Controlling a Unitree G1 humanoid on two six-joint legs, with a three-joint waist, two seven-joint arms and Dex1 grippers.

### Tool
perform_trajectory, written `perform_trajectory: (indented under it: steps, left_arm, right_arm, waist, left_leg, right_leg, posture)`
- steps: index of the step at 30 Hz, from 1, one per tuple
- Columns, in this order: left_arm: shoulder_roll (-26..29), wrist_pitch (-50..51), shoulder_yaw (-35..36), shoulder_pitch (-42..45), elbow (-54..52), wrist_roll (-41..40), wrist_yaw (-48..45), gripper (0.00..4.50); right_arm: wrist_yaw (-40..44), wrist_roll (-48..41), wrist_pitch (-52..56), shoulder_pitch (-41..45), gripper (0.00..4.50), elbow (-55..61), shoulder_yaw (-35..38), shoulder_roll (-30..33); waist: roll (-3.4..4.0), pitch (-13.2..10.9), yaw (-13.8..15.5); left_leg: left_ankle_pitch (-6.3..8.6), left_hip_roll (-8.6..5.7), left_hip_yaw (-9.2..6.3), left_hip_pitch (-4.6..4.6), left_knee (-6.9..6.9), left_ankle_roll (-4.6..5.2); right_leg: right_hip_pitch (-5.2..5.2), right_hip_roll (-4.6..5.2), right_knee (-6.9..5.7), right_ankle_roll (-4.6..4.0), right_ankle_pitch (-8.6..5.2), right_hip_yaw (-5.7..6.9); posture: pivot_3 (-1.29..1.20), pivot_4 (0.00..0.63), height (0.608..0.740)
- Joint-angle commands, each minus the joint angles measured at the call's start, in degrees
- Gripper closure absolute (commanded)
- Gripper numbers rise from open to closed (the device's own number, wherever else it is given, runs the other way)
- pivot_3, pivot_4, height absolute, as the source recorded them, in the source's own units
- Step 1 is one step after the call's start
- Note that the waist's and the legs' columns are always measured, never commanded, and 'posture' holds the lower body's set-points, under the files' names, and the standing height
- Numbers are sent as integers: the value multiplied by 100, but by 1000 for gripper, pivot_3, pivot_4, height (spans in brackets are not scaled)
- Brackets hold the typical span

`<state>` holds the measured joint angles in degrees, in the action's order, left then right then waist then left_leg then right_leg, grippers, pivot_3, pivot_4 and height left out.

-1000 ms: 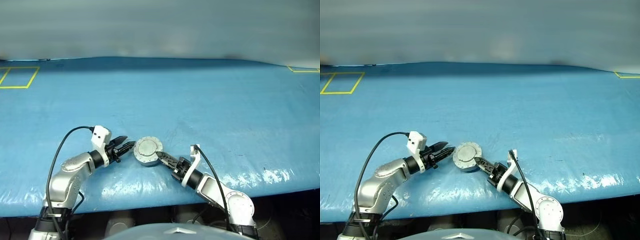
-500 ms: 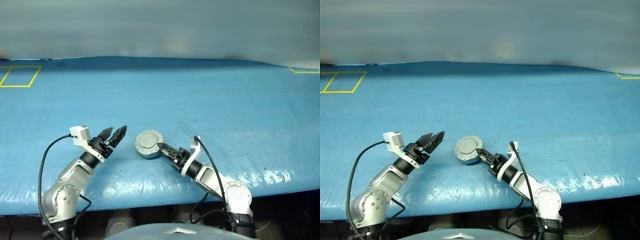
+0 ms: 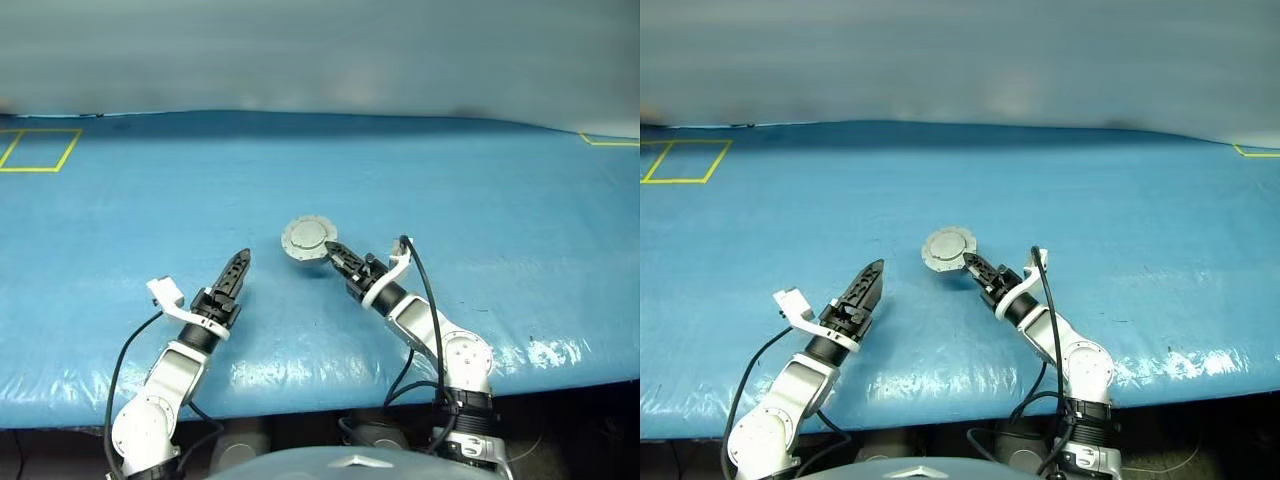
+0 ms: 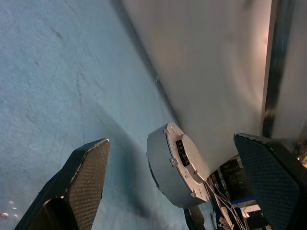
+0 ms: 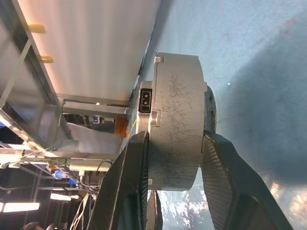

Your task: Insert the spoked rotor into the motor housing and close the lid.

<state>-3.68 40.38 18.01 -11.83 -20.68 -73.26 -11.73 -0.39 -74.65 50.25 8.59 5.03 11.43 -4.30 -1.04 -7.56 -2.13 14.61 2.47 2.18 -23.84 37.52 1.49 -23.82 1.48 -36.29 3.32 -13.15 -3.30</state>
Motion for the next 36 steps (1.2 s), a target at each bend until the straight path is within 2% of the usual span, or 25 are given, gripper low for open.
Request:
perform_trajectory:
  steps: [1, 9, 26, 36]
  left_arm:
    - [-235, -178, -50, -34, -99, -500, 5, 0]
    - [-424, -373, -302, -64, 145, -1298, 211, 0]
    - [-258, -619, -736, 238, 703, -1404, 286, 0]
    - [-420, -935, -628, -78, 449, -1520, -72, 0]
  right_arm:
    - [117, -324, -43, 254, 3295, 364, -123, -235]
    - [72, -642, 94, 115, 3295, 572, -434, -329]
    - [-79, -1401, 263, -477, 3295, 1100, -1360, -211]
    - [-66, -1376, 174, -483, 3295, 934, -1288, -171]
  waist:
    - [0, 0, -1]
    - [1, -2, 0]
    - [-4, -5, 4]
    - [-6, -8, -1]
  left_leg:
    - [0, 0, 0, 0, 0, 0]
    - [0, -9, -1, 0, 3, 0]
    - [0, -18, -11, -3, 22, 0]
    - [0, -18, -15, -6, 26, 0]
  right_leg:
    - [0, -1, 0, 0, 0, 0]
    - [1, -1, -1, -1, 0, -1]
    - [8, -1, -4, -2, 0, 4]
    - [7, -1, -6, -2, 0, 7]
  posture:
    - [0, 150, 740]
    - [0, 150, 740]
    - [0, 150, 740]
    - [0, 150, 740]
